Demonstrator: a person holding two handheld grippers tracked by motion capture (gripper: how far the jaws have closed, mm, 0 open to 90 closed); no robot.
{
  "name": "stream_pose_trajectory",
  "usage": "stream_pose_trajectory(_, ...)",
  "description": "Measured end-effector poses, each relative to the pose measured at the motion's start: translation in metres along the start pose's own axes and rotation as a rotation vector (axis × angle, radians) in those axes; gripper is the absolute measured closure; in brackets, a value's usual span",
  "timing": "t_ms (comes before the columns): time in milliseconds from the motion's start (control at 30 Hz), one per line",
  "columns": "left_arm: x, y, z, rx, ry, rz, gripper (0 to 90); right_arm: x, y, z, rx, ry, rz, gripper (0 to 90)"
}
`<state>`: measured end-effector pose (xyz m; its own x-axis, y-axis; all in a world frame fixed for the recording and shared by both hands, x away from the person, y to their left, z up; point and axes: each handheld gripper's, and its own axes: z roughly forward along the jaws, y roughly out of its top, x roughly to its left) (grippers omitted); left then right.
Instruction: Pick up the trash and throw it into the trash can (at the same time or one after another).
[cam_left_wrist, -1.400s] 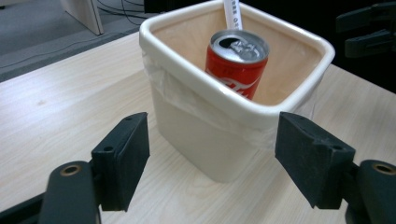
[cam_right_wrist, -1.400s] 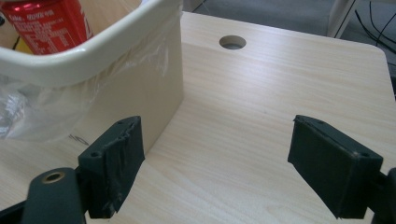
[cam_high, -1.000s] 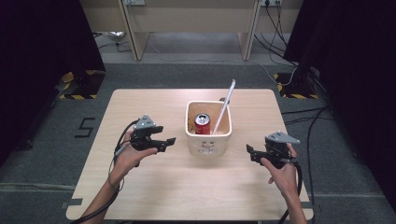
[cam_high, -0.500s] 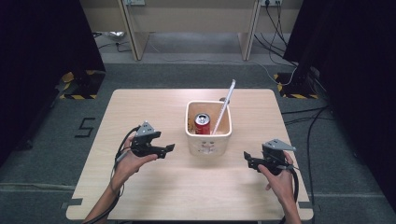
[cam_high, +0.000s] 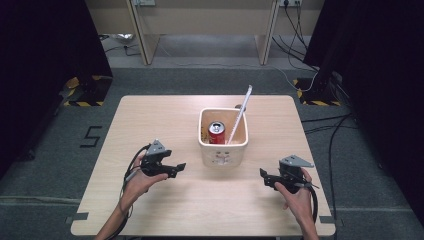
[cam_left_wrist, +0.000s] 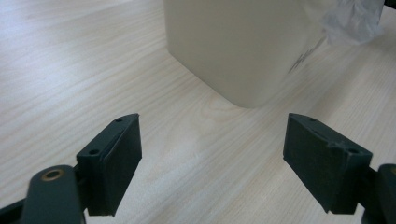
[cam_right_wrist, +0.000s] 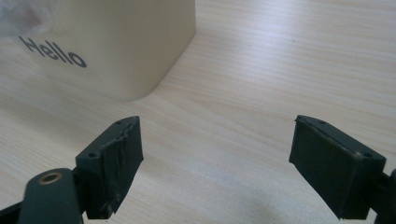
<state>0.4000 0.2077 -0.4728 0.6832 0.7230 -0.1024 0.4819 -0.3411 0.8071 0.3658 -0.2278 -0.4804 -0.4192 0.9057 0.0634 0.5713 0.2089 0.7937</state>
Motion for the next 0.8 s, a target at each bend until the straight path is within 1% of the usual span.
stream_pose_trajectory(133,-0.001,-0.006,0.002,-0.001,0.002,0.003,19.2,0.003,-0.005,0.002,0.011,-0.004,-0.012,17.0)
stream_pose_trajectory(167,-0.003,-0.009,0.004,0.008,0.008,0.012,19.1,0.005,-0.006,0.002,0.012,-0.013,-0.023,17.0)
stream_pose_trajectory(333,-0.005,-0.015,0.007,0.023,0.007,0.025,19.2,0.008,-0.01,0.003,0.022,-0.006,-0.03,17.0)
stream_pose_trajectory(467,-0.008,-0.02,0.011,0.04,0.005,0.038,19.2,0.011,-0.015,0.005,0.033,0.002,-0.028,17.0)
stream_pose_trajectory(500,-0.008,-0.022,0.011,0.045,0.006,0.041,19.2,0.011,-0.016,0.006,0.037,-0.001,-0.037,17.0)
stream_pose_trajectory(567,-0.01,-0.026,0.013,0.052,0.003,0.044,19.2,0.013,-0.019,0.006,0.042,0.003,-0.037,17.0)
stream_pose_trajectory(733,-0.011,-0.03,0.015,0.064,-0.002,0.051,19.1,0.015,-0.024,0.007,0.054,0.008,-0.041,17.0)
stream_pose_trajectory(800,-0.011,-0.032,0.016,0.068,-0.006,0.055,19.1,0.016,-0.026,0.008,0.058,0.011,-0.034,17.0)
